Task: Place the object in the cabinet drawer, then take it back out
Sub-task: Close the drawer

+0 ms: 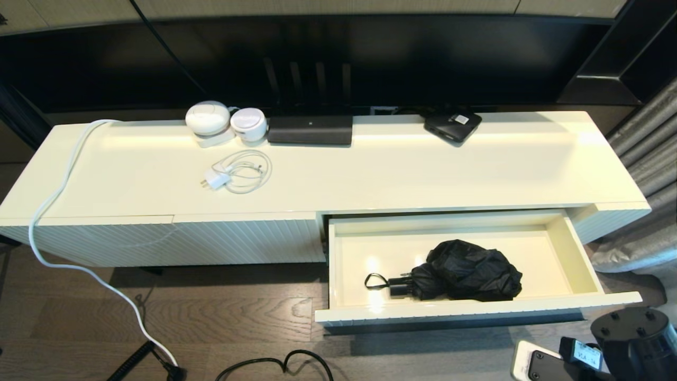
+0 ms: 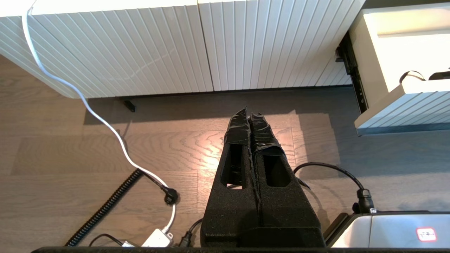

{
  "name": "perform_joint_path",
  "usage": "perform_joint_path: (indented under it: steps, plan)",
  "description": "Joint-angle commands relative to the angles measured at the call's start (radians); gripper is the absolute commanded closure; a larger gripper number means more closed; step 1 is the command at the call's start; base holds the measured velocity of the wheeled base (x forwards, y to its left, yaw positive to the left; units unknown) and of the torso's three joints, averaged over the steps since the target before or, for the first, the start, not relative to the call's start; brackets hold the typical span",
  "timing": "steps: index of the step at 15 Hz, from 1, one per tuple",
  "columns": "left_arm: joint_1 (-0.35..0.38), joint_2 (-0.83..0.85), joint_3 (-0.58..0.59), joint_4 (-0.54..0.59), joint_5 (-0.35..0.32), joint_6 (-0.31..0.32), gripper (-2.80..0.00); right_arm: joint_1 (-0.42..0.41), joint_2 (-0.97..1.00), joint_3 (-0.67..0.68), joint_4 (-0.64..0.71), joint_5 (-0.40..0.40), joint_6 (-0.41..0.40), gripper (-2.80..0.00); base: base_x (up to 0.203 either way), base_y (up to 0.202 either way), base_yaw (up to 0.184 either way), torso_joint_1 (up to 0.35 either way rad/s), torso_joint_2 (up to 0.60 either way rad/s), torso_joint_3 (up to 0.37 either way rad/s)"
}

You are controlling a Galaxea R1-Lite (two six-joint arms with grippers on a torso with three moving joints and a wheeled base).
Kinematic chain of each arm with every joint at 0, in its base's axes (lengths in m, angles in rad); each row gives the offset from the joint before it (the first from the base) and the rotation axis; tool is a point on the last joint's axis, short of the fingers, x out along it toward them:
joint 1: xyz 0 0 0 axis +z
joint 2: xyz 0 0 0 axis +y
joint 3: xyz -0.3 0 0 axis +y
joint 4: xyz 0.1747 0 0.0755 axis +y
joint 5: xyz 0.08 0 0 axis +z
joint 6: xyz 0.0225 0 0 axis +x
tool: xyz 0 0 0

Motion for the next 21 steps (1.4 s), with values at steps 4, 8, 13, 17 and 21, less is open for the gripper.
perform_joint_path:
  steps: [4,8,13,17,21]
  plan:
    - [0.0,0.002,0.002,0.0,0.0,0.0,0.0,-0.004,0.084,0.011,-0.14,0.036,0.032,0.0,0.0,0.0,0.0,0.0,0.0,0.0]
    - [0.001,0.002,0.002,0.0,0.0,0.0,0.0,-0.007,0.177,0.03,-0.251,0.078,0.031,0.0,0.0,0.0,0.0,0.0,0.0,0.0]
    - [0.001,0.002,0.002,0.0,0.0,0.0,0.0,-0.034,0.291,0.017,-0.373,0.081,0.03,0.0,0.0,0.0,0.0,0.0,0.0,0.0]
    - [-0.001,0.002,0.002,0.0,0.0,0.0,0.0,-0.044,0.394,0.047,-0.591,0.081,0.03,0.0,0.0,0.0,0.0,0.0,0.0,0.0]
    - [-0.001,0.002,0.002,0.0,0.0,0.0,0.0,-0.045,0.404,0.057,-0.675,0.078,0.024,0.0,0.0,0.0,0.0,0.0,0.0,0.0]
